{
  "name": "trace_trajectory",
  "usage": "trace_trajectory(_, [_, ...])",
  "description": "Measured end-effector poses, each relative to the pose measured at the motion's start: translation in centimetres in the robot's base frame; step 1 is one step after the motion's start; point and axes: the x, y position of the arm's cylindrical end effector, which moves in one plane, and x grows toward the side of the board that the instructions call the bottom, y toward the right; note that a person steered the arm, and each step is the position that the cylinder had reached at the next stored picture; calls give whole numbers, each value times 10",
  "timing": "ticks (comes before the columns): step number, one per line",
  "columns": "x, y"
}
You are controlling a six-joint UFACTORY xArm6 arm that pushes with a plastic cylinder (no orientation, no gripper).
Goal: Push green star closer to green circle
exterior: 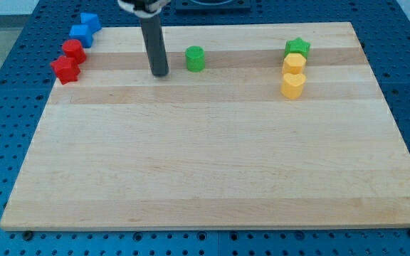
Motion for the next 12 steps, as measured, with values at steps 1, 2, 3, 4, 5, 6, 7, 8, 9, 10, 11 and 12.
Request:
trace_trajectory(1, [-35, 29])
trace_trajectory(2, [-17, 73])
trace_trajectory(3, [50, 75])
trace_trajectory(4, [79, 76])
trace_trajectory(5, [30, 143])
trace_trajectory(6, [-18, 208])
trace_trajectory(7, [-43, 231])
trace_trajectory(8, [-42, 232])
trace_trajectory(9, [-63, 287])
trace_trajectory(10, [-10, 270])
trace_trajectory(11, [23, 155])
trace_trajectory(12, [75, 113])
